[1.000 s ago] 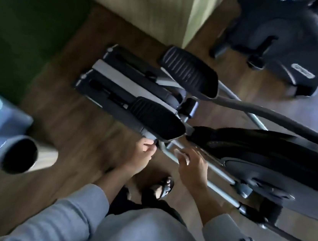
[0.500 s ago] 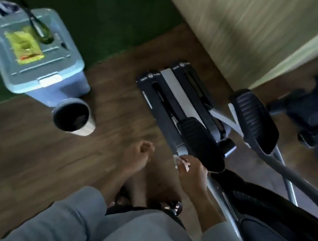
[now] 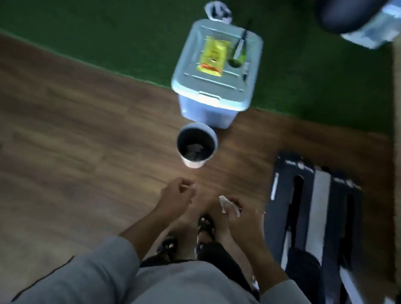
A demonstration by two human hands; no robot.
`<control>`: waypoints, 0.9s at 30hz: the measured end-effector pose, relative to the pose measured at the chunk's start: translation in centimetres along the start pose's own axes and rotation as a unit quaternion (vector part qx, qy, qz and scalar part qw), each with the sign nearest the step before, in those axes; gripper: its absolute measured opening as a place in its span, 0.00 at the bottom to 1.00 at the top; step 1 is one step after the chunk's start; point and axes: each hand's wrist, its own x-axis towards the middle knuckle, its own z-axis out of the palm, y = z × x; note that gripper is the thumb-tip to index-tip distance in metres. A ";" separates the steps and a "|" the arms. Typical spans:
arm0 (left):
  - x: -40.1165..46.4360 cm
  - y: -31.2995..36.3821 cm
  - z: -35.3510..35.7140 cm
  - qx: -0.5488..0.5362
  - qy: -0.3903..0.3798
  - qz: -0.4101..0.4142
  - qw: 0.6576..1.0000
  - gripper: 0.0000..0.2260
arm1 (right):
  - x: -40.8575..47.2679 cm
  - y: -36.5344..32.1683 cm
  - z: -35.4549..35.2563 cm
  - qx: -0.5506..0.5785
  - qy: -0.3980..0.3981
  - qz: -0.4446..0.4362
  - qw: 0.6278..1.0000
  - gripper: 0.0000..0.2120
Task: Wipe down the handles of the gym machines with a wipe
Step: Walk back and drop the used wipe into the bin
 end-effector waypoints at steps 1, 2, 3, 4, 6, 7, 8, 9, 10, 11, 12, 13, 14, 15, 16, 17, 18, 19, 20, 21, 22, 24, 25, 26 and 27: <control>0.1 0.0 -0.6 -0.016 0.024 -0.008 1.000 0.05 | 1.3 -1.0 0.0 -0.004 -0.023 -0.026 0.999 0.09; 0.2 0.0 -1.3 -0.029 0.049 -0.021 0.998 0.06 | 2.4 -2.1 0.0 -0.011 -0.051 -0.048 0.998 0.08; 0.4 -0.1 -1.8 -0.041 0.080 -0.028 0.996 0.05 | 3.5 -3.1 0.0 -0.022 -0.075 -0.066 0.995 0.08; 0.8 -0.3 -2.3 -0.044 0.114 -0.035 0.992 0.03 | 4.6 -4.1 0.2 -0.036 -0.095 -0.084 0.991 0.07; 1.1 -0.4 -2.9 -0.058 0.160 -0.049 0.984 0.01 | 6.7 -5.7 1.0 -0.058 -0.115 -0.138 0.982 0.08; 1.1 -0.4 -3.2 -0.067 0.176 -0.063 0.980 0.01 | 7.6 -6.2 1.7 -0.054 -0.118 -0.158 0.979 0.08; 1.0 -0.5 -3.5 -0.075 0.194 -0.077 0.975 0.02 | 8.5 -6.5 2.5 -0.059 -0.122 -0.179 0.975 0.08; 0.8 -0.4 -3.7 -0.087 0.205 -0.087 0.971 0.02 | 9.2 -7.1 3.1 -0.076 -0.126 -0.204 0.968 0.10; 0.6 -0.2 -4.1 -0.099 0.214 -0.090 0.968 0.03 | 9.9 -7.6 3.8 -0.091 -0.135 -0.220 0.962 0.13; 0.6 0.0 -4.5 -0.106 0.223 -0.095 0.964 0.03 | 10.7 -8.2 4.4 -0.107 -0.148 -0.224 0.957 0.14; 0.7 0.1 -5.0 -0.110 0.232 -0.101 0.961 0.03 | 11.3 -8.8 5.1 -0.117 -0.169 -0.217 0.954 0.15; 1.0 0.1 -5.6 -0.112 0.243 -0.105 0.958 0.03 | 11.7 -9.3 5.9 -0.125 -0.197 -0.204 0.951 0.14; 1.5 -0.1 -6.3 -0.116 0.250 -0.108 0.955 0.04 | 12.1 -9.8 6.8 -0.134 -0.219 -0.199 0.946 0.12; 1.9 -0.3 -7.2 -0.121 0.255 -0.107 0.953 0.05 | 12.3 -10.3 7.7 -0.138 -0.233 -0.203 0.941 0.09; 2.6 -0.4 -8.1 -0.129 0.261 -0.106 0.951 0.05 | 12.4 -10.8 8.7 -0.140 -0.238 -0.204 0.939 0.08; 3.3 -0.6 -9.1 -0.135 0.267 -0.103 0.949 0.04 | 12.5 -11.5 9.5 -0.138 -0.237 -0.206 0.939 0.07; 4.1 -0.7 -10.2 -0.140 0.269 -0.100 0.948 0.04 | 12.7 -12.3 10.3 -0.137 -0.228 -0.209 0.941 0.08; 5.0 -0.7 -11.4 -0.140 0.266 -0.095 0.949 0.04 | 13.0 -13.2 11.2 -0.137 -0.213 -0.214 0.943 0.10; 5.8 -0.6 -12.7 -0.141 0.258 -0.087 0.952 0.04 | 13.3 -14.1 12.2 -0.134 -0.199 -0.214 0.947 0.12; 6.6 -0.4 -14.1 -0.146 0.251 -0.079 0.954 0.03 | 13.7 -14.9 13.2 -0.131 -0.191 -0.213 0.949 0.13; 7.5 -0.2 -15.5 -0.157 0.248 -0.072 0.953 0.03 | 13.9 -15.9 14.2 -0.129 -0.185 -0.207 0.952 0.12; 9.0 0.5 -18.7 -0.165 0.241 -0.065 0.954 0.05 | 14.3 -17.9 16.1 -0.116 -0.169 -0.191 0.960 0.10; 9.8 0.8 -20.4 -0.162 0.239 -0.061 0.956 0.05 | 14.7 -19.0 17.0 -0.111 -0.160 -0.188 0.963 0.10; 10.6 1.0 -22.0 -0.158 0.239 -0.057 0.956 0.06 | 15.0 -20.0 17.9 -0.106 -0.153 -0.186 0.965 0.09; 11.3 1.1 -23.6 -0.155 0.240 -0.054 0.957 0.06 | 15.0 -21.1 18.8 -0.103 -0.146 -0.184 0.967 0.08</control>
